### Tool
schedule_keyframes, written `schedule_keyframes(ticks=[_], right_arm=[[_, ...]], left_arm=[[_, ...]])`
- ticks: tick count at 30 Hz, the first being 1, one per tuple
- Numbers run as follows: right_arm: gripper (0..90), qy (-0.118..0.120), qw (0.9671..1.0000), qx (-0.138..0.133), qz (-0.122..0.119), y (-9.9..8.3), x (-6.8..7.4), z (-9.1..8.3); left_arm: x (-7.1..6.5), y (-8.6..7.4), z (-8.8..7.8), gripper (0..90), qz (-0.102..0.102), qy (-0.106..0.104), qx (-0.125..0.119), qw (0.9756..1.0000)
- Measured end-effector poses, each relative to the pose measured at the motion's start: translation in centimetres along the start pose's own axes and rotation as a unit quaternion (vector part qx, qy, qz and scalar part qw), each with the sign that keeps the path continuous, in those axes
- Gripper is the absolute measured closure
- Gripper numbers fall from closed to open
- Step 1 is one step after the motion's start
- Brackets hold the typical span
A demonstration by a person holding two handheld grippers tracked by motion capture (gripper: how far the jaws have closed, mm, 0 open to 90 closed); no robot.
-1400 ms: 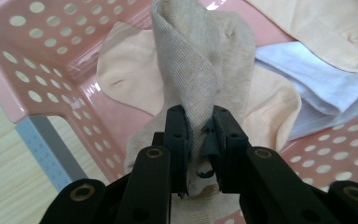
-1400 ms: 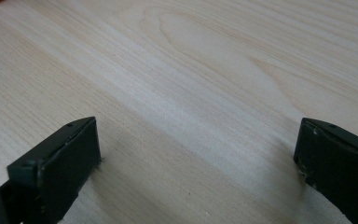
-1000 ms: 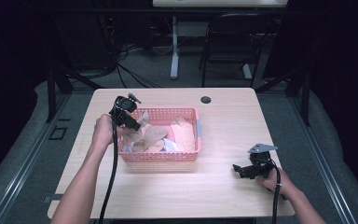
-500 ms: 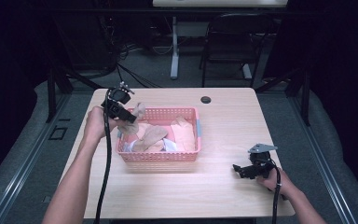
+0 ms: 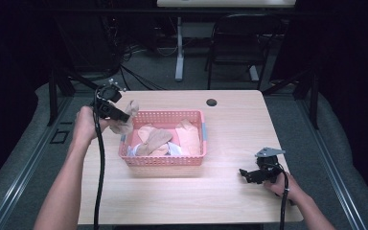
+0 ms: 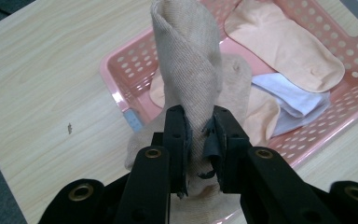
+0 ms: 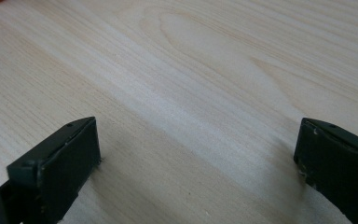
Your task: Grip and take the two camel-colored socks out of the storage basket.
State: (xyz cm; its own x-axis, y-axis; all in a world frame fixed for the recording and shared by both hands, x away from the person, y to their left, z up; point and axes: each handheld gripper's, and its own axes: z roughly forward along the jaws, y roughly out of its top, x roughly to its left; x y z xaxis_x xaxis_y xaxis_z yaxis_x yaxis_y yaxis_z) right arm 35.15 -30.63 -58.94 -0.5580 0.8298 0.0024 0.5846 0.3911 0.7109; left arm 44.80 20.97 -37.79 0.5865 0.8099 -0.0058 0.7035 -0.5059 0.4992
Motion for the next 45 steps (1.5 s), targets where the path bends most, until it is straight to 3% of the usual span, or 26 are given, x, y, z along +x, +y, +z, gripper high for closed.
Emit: schedule_keyframes(ticks=[17,29,36,45], right_arm=[[0.0,0.000,1.0000,0.000,0.000,0.0,0.0,0.0],[0.0,0.000,1.0000,0.000,0.000,0.0,0.0,0.0],[0.0,0.000,1.0000,0.000,0.000,0.0,0.0,0.0],[0.0,0.000,1.0000,0.000,0.000,0.0,0.0,0.0]], left_arm=[[3.7,-3.9,-2.9,77.1,-0.042,0.030,-0.003,0.9987],[6.0,-6.9,-4.7,77.1,-0.081,0.047,-0.011,0.9955],[6.6,-7.8,-4.3,77.1,-0.093,0.047,-0.011,0.9945],[6.9,-9.2,-2.1,77.1,-0.106,0.041,0.004,0.9936]])
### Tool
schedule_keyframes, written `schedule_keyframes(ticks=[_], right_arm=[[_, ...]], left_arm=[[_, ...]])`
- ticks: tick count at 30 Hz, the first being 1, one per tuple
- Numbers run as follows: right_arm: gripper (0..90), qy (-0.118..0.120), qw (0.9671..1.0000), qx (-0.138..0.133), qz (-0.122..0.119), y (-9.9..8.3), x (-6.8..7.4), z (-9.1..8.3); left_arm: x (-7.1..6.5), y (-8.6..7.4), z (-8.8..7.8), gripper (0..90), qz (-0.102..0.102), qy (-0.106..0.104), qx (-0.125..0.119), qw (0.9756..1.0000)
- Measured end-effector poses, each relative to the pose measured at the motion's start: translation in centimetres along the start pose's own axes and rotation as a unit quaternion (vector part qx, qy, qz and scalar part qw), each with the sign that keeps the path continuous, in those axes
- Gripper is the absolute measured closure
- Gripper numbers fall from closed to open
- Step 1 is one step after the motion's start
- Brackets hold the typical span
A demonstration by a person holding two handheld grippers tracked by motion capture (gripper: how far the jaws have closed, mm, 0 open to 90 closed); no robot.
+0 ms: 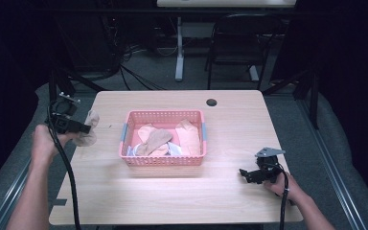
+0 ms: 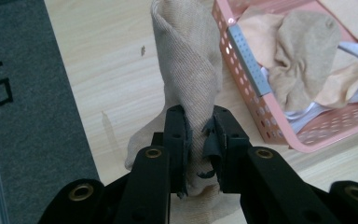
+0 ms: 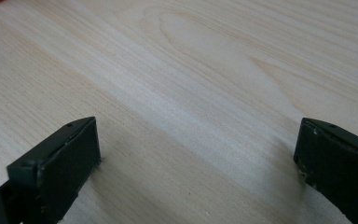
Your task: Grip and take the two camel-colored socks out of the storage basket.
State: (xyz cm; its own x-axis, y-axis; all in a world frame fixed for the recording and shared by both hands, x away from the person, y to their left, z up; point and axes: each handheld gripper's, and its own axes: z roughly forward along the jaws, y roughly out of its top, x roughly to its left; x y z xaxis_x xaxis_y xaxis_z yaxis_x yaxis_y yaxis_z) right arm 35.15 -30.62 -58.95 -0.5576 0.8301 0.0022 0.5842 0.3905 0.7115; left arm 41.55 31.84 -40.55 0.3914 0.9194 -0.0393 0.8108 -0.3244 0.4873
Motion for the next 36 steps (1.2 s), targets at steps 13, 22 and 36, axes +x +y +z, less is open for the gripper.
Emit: schedule_keyframes(ticks=[13,22,36], right_arm=[[0.0,0.000,1.0000,0.001,0.000,0.0,0.0,0.0],[0.0,0.000,1.0000,0.000,0.000,0.0,0.0,0.0],[0.0,0.000,1.0000,0.001,0.000,0.0,0.0,0.0]], left_arm=[[1.0,-3.8,5.8,77.1,-0.024,0.003,0.035,0.9991],[0.5,-6.0,9.6,76.9,-0.046,0.015,0.048,0.9977],[-0.1,-7.2,12.0,75.4,-0.052,0.020,0.055,0.9970]])
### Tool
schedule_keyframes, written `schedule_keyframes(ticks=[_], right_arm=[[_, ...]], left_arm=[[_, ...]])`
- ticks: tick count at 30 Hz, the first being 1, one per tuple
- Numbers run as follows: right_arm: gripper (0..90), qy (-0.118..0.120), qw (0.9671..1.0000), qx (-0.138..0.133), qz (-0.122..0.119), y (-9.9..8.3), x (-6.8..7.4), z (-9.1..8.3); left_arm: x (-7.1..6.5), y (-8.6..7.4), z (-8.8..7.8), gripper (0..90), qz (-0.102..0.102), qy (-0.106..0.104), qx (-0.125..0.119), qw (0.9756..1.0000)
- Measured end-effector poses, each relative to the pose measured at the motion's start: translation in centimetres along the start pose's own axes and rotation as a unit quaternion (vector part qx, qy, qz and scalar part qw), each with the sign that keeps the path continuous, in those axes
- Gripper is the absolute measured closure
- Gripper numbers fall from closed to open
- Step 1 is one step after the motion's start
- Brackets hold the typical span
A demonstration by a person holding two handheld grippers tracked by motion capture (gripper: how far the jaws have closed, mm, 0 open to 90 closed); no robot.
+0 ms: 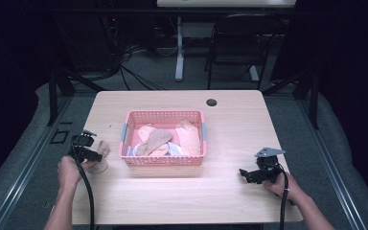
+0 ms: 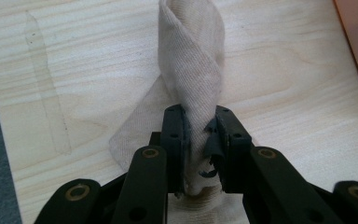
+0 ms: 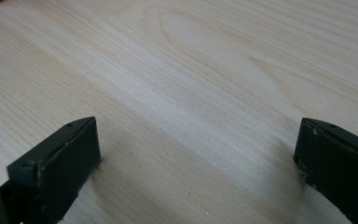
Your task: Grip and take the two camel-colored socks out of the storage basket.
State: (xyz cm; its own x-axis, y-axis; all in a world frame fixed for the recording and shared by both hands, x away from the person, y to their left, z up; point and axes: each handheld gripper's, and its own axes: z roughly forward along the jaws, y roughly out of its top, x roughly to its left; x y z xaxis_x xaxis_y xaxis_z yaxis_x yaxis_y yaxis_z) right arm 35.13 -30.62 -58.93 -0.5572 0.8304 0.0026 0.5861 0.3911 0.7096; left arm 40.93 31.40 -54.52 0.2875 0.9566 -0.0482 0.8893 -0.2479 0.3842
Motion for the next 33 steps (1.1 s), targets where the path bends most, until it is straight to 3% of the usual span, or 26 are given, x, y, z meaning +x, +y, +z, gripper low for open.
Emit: schedule_keyframes(ticks=[3,6,12,18,22,33], right_arm=[[0.0,0.000,1.0000,0.000,0.000,0.0,0.0,0.0],[0.0,0.000,1.0000,0.000,0.000,0.0,0.0,0.0],[0.0,0.000,1.0000,0.000,0.000,0.0,0.0,0.0],[0.0,0.000,1.0000,0.001,0.001,0.0,0.0,0.0],[0.0,0.000,1.0000,0.001,0.001,0.0,0.0,0.0],[0.0,0.000,1.0000,0.001,0.001,0.0,0.0,0.0]], left_arm=[[0.0,-0.1,0.2,74.9,0.000,-0.005,0.000,1.0000],[0.0,-0.1,0.3,68.7,0.000,-0.015,0.002,0.9999],[0.2,0.2,-1.3,24.9,-0.008,-0.004,-0.031,0.9995],[0.6,0.8,-4.3,0.0,-0.009,-0.003,-0.063,0.9980],[0.5,1.4,-6.6,0.0,-0.005,0.005,-0.094,0.9956],[-0.5,4.1,-10.8,0.0,0.017,0.008,-0.126,0.9918]])
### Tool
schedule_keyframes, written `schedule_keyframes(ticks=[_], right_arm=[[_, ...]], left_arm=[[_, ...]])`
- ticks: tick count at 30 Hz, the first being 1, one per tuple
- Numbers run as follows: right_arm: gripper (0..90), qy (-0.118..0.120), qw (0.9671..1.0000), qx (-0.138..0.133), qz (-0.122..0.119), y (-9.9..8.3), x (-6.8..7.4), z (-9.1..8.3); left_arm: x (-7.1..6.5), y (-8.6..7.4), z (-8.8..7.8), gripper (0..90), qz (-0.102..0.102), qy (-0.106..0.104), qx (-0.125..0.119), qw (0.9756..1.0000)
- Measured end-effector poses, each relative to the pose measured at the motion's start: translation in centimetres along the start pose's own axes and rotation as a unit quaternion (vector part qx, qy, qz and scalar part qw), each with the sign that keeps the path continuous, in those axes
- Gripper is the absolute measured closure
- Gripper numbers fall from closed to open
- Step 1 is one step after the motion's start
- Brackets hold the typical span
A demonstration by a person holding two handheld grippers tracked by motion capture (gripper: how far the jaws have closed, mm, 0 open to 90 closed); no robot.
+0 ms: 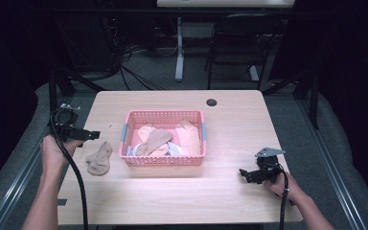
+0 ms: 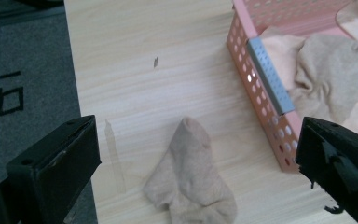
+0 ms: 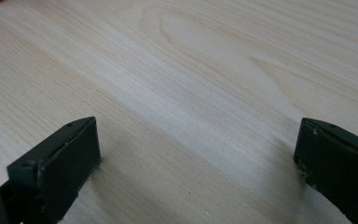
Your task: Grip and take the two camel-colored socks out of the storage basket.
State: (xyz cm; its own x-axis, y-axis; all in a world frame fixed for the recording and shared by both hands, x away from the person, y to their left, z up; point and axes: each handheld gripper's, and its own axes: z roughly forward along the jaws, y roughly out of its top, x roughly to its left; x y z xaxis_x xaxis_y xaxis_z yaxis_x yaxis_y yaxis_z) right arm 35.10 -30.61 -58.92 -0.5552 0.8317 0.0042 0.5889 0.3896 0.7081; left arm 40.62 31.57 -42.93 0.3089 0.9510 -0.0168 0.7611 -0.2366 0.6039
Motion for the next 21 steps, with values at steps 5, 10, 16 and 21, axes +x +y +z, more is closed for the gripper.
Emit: schedule_keyframes(ticks=[5,10,16,21], right_arm=[[0.0,0.000,1.0000,0.001,0.000,0.0,0.0,0.0],[0.0,0.000,1.0000,0.000,0.000,0.0,0.0,0.0],[0.0,0.000,1.0000,0.000,0.000,0.0,0.0,0.0],[0.0,0.000,1.0000,-0.001,-0.001,0.0,0.0,0.0]], left_arm=[[-1.1,1.4,-0.2,0.0,0.017,-0.005,-0.006,0.9998],[-2.4,2.3,0.4,0.0,0.029,-0.017,-0.007,0.9994],[-4.0,3.4,1.5,0.0,0.048,-0.022,-0.013,0.9985],[-5.6,4.3,2.7,0.0,0.063,-0.037,-0.007,0.9973]])
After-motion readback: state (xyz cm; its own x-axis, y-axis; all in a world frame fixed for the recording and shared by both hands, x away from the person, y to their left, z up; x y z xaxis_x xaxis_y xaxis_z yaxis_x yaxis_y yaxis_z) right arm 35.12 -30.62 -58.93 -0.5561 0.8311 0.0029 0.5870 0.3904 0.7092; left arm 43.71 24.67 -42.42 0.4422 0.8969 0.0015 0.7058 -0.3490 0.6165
